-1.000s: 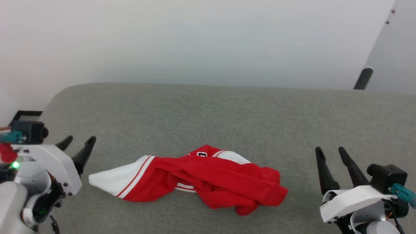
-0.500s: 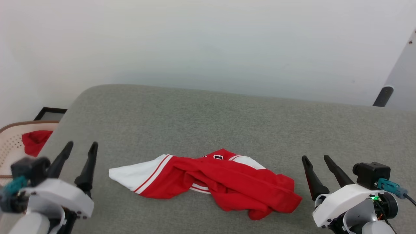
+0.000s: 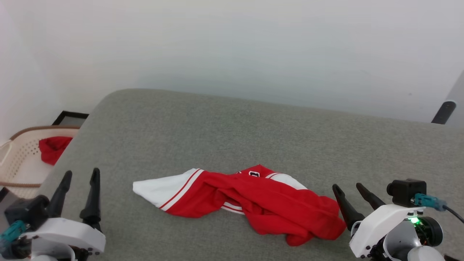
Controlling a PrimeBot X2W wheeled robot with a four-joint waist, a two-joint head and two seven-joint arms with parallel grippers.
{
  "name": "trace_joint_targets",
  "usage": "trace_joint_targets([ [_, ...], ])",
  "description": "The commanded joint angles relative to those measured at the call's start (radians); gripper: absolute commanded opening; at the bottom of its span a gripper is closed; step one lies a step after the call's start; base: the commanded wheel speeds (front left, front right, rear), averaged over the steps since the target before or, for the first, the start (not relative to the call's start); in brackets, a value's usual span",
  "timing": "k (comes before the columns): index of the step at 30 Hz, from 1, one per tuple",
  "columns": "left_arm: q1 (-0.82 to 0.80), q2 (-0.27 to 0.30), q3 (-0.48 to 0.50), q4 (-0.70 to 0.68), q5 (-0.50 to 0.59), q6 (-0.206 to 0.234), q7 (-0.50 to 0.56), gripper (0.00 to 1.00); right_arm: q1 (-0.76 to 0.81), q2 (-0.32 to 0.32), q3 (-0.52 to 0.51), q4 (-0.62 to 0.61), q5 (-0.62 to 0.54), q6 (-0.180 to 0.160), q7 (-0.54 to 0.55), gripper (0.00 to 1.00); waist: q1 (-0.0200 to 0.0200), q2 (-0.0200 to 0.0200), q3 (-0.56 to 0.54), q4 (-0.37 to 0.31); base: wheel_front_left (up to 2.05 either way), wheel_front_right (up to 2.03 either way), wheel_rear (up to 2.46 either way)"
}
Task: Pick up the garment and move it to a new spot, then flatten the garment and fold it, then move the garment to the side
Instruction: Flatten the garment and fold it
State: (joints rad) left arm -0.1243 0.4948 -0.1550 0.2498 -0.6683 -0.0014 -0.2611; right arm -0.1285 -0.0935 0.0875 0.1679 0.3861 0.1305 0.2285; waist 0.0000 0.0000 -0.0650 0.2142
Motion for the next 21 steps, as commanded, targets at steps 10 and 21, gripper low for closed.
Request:
trace_joint_targets([
  [10, -0.007, -0.086, 0.056, 0.006, 0.082, -0.066, -0.003, 1.00, -0.055, -0.035, 0.017, -0.002, 0.037, 0.000, 0.211, 1.00, 0.0000, 0.0000, 0.046, 0.061, 0.00, 0.00, 0.00],
  [21, -0.064, -0.171, 0.076, 0.014, 0.132, -0.109, -0.003, 1.00, -0.122, -0.031, -0.012, 0.021, -0.011, 0.000, 0.478, 1.00, 0.0000, 0.0000, 0.152, 0.100, 0.00, 0.00, 0.00],
])
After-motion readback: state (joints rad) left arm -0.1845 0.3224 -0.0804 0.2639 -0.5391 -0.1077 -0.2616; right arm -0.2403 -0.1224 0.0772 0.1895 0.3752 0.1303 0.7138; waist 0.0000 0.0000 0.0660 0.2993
